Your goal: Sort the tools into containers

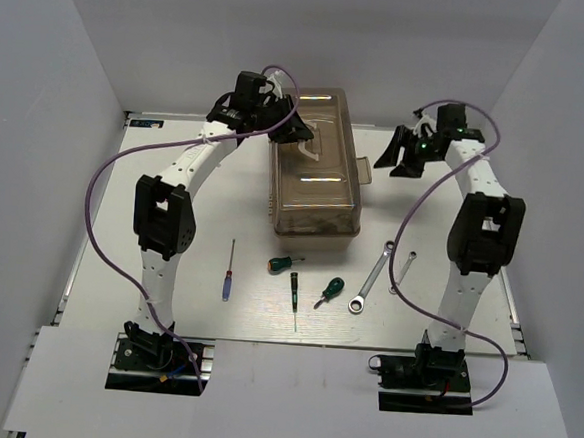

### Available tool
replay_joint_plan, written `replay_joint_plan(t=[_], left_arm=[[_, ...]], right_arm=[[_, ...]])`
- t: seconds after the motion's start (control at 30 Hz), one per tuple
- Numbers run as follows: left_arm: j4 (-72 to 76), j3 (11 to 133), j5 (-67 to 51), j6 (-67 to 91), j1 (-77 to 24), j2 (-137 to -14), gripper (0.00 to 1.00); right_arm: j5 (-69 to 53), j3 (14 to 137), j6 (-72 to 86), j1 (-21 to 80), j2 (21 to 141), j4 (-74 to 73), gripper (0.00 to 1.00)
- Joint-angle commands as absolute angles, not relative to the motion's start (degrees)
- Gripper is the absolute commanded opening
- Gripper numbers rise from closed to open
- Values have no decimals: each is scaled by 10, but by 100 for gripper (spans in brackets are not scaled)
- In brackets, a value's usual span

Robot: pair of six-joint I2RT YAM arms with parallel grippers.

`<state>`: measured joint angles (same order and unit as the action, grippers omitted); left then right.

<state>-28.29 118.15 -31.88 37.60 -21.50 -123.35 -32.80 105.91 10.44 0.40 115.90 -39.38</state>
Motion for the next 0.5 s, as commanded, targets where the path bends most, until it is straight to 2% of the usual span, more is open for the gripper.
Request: replay_joint_plan(t=[0.0, 0.07, 0.3, 0.47], left_arm=[[-345, 1182, -303, 336, -227, -1254, 10], [-345, 1187, -303, 341, -227, -1254, 4], [-357, 1230, -298, 346, -232, -1259, 0], [-368, 1262, -292, 357, -232, -1267, 0]], right_arm=[[-361, 1063, 84, 8, 1185, -397, 70], [-369, 1073, 85, 8, 1210, -392, 70], [-415, 1114, 112, 18, 1280, -361, 70], [-434, 1114, 122, 40, 1303, -344, 53]])
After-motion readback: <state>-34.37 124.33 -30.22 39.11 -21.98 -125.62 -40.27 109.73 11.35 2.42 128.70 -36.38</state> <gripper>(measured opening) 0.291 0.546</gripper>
